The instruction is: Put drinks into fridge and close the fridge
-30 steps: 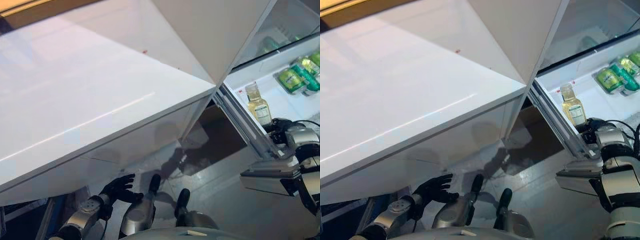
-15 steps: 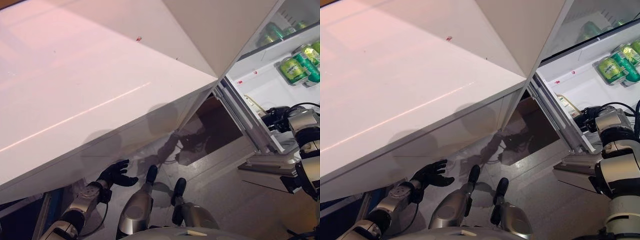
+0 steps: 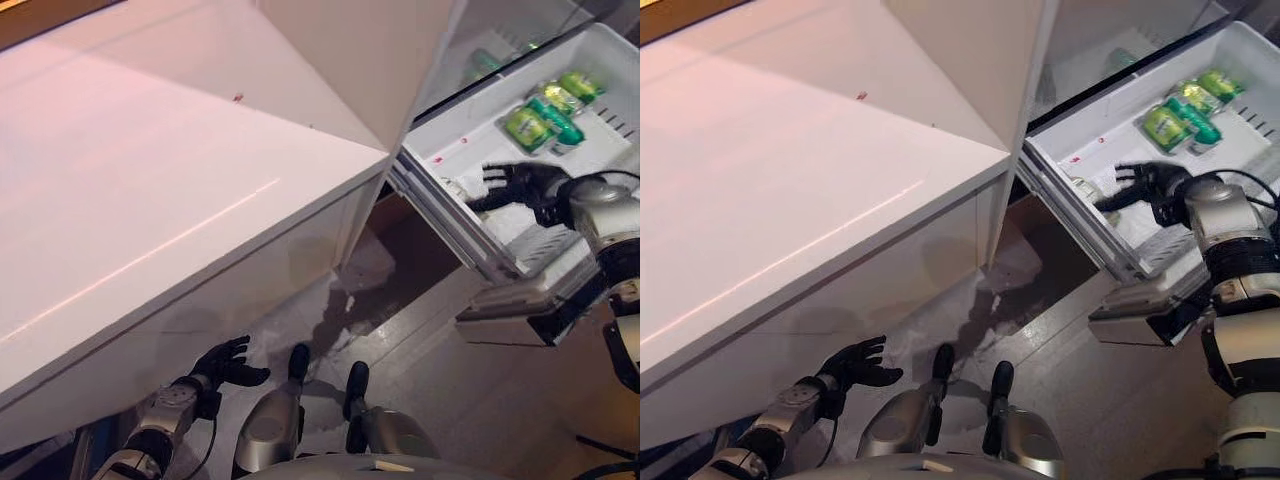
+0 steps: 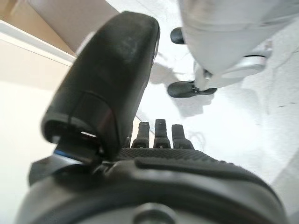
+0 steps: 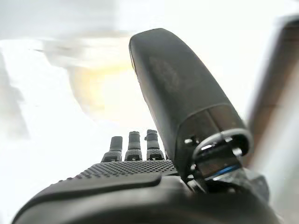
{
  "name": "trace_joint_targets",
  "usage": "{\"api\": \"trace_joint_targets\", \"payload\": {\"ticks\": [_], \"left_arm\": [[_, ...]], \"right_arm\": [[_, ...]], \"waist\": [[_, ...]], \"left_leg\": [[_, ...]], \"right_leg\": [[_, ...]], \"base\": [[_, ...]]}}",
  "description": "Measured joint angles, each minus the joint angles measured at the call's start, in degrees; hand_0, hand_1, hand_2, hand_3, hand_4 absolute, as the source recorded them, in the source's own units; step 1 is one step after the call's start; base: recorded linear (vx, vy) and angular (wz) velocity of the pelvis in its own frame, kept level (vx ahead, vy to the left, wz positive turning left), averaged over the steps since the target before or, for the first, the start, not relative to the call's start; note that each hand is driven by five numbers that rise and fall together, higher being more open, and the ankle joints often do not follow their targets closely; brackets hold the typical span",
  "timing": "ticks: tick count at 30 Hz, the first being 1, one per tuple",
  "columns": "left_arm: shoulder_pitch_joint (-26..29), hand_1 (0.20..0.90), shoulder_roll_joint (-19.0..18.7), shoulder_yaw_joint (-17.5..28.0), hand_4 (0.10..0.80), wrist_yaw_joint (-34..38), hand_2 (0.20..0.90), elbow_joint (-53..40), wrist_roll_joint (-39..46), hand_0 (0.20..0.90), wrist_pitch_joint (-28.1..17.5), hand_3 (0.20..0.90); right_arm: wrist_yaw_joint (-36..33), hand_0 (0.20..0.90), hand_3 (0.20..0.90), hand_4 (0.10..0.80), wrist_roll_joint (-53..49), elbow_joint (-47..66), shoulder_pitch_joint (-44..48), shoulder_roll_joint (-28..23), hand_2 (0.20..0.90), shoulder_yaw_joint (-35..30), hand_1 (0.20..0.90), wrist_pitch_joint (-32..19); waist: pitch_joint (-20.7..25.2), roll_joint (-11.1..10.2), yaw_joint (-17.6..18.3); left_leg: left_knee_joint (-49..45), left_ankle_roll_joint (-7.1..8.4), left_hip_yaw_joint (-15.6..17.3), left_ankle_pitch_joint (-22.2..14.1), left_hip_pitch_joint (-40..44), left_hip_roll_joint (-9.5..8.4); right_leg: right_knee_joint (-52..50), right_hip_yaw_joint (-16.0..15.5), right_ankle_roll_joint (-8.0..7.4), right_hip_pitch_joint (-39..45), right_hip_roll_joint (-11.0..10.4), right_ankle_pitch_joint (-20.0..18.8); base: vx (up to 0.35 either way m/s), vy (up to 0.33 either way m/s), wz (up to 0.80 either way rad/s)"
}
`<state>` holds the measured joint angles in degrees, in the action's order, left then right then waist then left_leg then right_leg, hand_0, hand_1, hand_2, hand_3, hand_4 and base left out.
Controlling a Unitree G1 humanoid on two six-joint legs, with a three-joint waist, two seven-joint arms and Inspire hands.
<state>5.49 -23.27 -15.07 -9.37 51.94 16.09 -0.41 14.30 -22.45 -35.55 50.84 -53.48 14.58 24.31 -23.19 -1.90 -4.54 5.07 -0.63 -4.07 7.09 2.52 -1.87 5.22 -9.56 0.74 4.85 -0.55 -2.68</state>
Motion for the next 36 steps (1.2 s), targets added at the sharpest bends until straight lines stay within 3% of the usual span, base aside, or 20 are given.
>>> {"api": "trace_joint_targets", "payload": {"ticks": [6,11,13,19,25,31,36], "left_arm": [[-2.3,0.900,0.3,0.4,0.800,0.0,0.900,2.3,-0.4,0.900,-0.6,0.900],[-2.8,0.900,0.7,0.4,0.800,0.1,0.900,4.5,-0.5,0.900,-1.2,0.900],[-3.6,0.900,1.0,0.8,0.800,0.1,0.900,5.7,-0.7,0.900,-1.1,0.900],[-8.5,0.900,4.0,0.9,0.800,0.0,0.900,6.6,-2.7,0.900,-1.1,0.900],[-8.1,0.900,5.2,1.1,0.800,0.0,0.900,7.3,-2.7,0.900,-2.3,0.900],[-5.8,0.900,5.9,0.1,0.800,0.1,0.900,5.2,-2.6,0.900,-2.7,0.900],[-1.4,0.900,5.4,-0.3,0.800,0.8,0.900,3.3,0.1,0.900,-3.5,0.900]], "right_arm": [[-9.8,0.900,0.900,0.800,-12.2,8.3,-8.7,-0.5,0.900,-13.0,0.900,-8.9],[-19.3,0.900,0.900,0.800,-18.8,8.9,-17.0,0.2,0.900,-22.7,0.900,-16.8],[-23.2,0.900,0.900,0.800,-19.8,8.9,-20.5,3.2,0.900,-27.2,0.900,-21.2],[-32.9,0.900,0.900,0.800,-16.8,8.9,-29.7,6.6,0.900,-28.2,0.900,-28.6],[-37.2,0.900,0.900,0.800,-16.4,8.8,-34.2,12.5,0.900,-29.8,0.900,-29.8],[-37.0,0.900,0.900,0.800,-23.0,5.3,-33.8,12.6,0.900,-29.8,0.900,-30.5],[-36.3,0.900,0.900,0.800,-33.8,3.9,-28.8,15.0,0.900,-30.4,0.900,-33.8]], "waist": [[3.9,-2.6,1.9],[7.2,-2.9,3.0],[8.1,-2.8,3.3],[11.5,-0.1,5.4],[11.1,1.5,5.4],[6.7,3.5,3.5],[1.7,3.4,2.4]], "left_leg": [[0.0,-0.28,2.5,-1.1,1.5,0.08],[0.0,-0.54,3.4,-1.5,2.3,-0.11],[0.0,-0.57,4.0,-2.0,3.2,-0.04],[0.0,-0.39,5.3,-2.9,4.0,-0.06],[-5.7,-0.75,4.6,-4.9,1.9,-0.22],[-14.6,-1.60,2.6,-7.7,-3.3,-1.40],[-26.9,-2.86,2.5,-11.2,-13.4,-4.01]], "right_leg": [[0.0,2.7,-0.01,0.5,0.0,0.0],[0.0,3.7,-0.18,1.0,-0.2,0.1],[0.0,4.5,-0.33,1.7,-0.1,0.2],[0.0,6.1,-0.78,2.0,-0.2,0.5],[-1.1,5.5,-0.89,2.4,-0.4,0.7],[-14.8,3.3,-1.16,-4.4,-2.0,6.9],[-31.2,2.7,-1.38,-15.5,-5.1,13.0]], "base": [[0.035,0.053,-0.20],[0.033,0.027,-0.12],[0.048,0.015,-0.21],[0.093,-0.009,-0.15],[0.038,-0.017,0.06],[-0.050,0.009,0.22],[-0.087,0.025,0.18]]}}
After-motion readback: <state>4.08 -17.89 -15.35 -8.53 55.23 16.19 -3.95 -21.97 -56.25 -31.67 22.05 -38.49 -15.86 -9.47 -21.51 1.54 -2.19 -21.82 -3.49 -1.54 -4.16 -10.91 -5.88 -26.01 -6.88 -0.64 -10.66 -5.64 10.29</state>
